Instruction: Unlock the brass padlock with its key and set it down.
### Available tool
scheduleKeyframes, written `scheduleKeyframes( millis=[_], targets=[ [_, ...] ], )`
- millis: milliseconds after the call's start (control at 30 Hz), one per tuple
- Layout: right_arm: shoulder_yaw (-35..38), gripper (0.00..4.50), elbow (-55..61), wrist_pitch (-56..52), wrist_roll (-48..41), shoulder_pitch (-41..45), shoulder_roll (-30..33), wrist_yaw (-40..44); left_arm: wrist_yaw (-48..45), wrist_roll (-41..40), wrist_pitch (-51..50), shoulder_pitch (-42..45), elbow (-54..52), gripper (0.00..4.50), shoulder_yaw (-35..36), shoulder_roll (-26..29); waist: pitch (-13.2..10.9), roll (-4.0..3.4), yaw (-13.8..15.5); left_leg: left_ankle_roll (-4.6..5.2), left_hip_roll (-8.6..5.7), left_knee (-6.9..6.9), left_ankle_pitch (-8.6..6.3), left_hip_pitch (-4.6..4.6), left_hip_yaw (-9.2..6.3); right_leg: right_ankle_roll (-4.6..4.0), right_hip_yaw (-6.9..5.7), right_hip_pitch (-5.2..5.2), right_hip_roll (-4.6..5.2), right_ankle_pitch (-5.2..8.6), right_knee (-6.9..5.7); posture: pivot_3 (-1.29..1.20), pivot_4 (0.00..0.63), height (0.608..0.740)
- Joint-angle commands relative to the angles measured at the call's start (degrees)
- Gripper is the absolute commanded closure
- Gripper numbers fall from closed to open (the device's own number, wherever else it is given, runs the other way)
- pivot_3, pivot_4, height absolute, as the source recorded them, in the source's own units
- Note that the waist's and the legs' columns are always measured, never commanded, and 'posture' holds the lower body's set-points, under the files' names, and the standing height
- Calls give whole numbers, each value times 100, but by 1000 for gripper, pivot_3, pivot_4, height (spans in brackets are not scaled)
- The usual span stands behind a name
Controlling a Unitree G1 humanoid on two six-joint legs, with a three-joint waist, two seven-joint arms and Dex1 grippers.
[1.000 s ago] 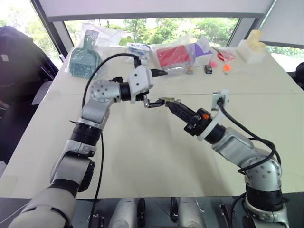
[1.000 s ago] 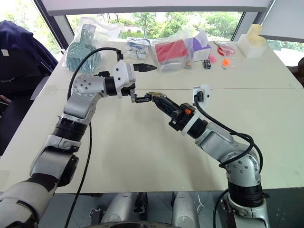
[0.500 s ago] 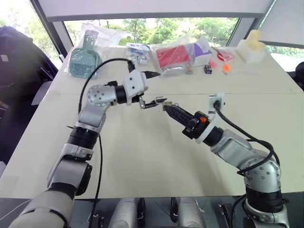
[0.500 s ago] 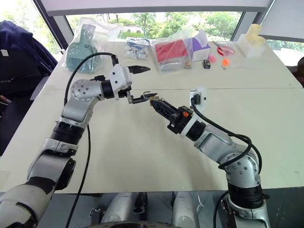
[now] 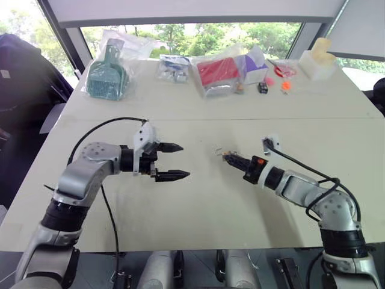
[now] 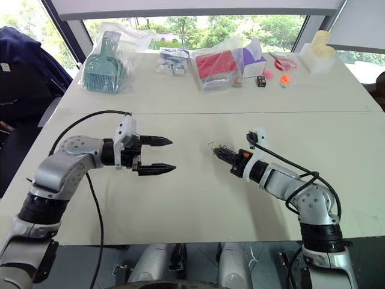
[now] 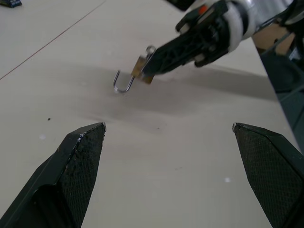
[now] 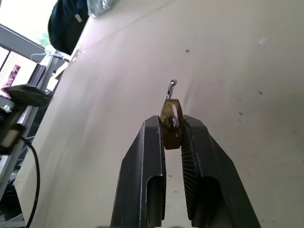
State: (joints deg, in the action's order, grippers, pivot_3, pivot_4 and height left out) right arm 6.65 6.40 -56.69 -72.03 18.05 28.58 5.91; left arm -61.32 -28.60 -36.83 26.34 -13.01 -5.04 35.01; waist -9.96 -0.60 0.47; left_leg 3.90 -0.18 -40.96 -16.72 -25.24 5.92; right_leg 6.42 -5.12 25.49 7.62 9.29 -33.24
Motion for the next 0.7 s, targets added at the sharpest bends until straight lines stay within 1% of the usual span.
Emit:
scheduleKeyframes(
  millis=[33,100,133,167,300,367,433,533,600,633,700],
  targets=[
    [34,4500,-340,-65,220,292,-53,448,451,-127,-178,-219,-397,57,130,-144,0,0,-2,0,0,0,0,0,0,0,0,0,-1,0,0,0,150,735],
    [-19,4500,-552,-110,455,377,-45,649,673,-94,-193,-339,-483,57,108,-262,0,0,-2,-4,0,1,3,0,1,1,0,0,-3,-1,0,0,150,735],
    [-51,3544,-617,-129,578,397,-36,741,778,-77,-182,-373,-494,0,101,-325,0,0,9,-8,0,1,5,0,2,1,0,-1,-3,-1,0,0,150,735],
    [-74,3125,-652,-140,689,407,-29,832,868,-62,-169,-394,-493,0,99,-380,0,0,20,-10,0,1,7,0,1,1,0,-1,-3,-1,0,0,150,735],
    [-92,1036,-546,-165,1104,336,155,1168,1152,7,-134,-453,-471,0,90,-494,1,0,17,-10,-2,0,7,1,2,1,0,-4,-2,-1,1,0,150,735],
    [-65,81,-246,-51,1390,155,479,1484,1204,24,-122,-532,-513,0,78,-461,2,-1,31,-10,-2,0,7,2,1,1,0,-5,-2,-1,1,0,150,735],
    [138,31,255,168,1573,-187,958,1975,1307,60,-111,-642,-557,0,87,-445,2,-1,53,-10,-4,0,7,1,0,0,0,-6,0,0,3,0,150,735],
    [385,31,678,646,2124,-688,1605,2383,1469,47,-103,-877,-694,0,128,-478,2,-2,34,-10,-8,0,5,-3,1,1,0,-6,5,1,9,0,150,735],
    [755,31,1067,1044,2479,-1282,2000,2690,1709,30,-133,-1153,-840,0,164,-581,3,-4,29,-9,-8,-1,5,-3,5,1,1,-4,6,0,10,0,150,735],
    [929,31,1227,1210,2585,-1526,2070,2779,1829,45,-155,-1251,-872,0,166,-636,4,-5,30,-8,-7,0,4,-3,5,2,1,-3,6,1,10,0,150,735],
    [1206,31,1484,1426,2676,-1902,2011,2791,2072,245,-95,-1407,-849,0,96,-697,3,-2,31,-6,-2,4,1,4,3,5,0,-7,3,2,7,0,150,735]
  ],
)
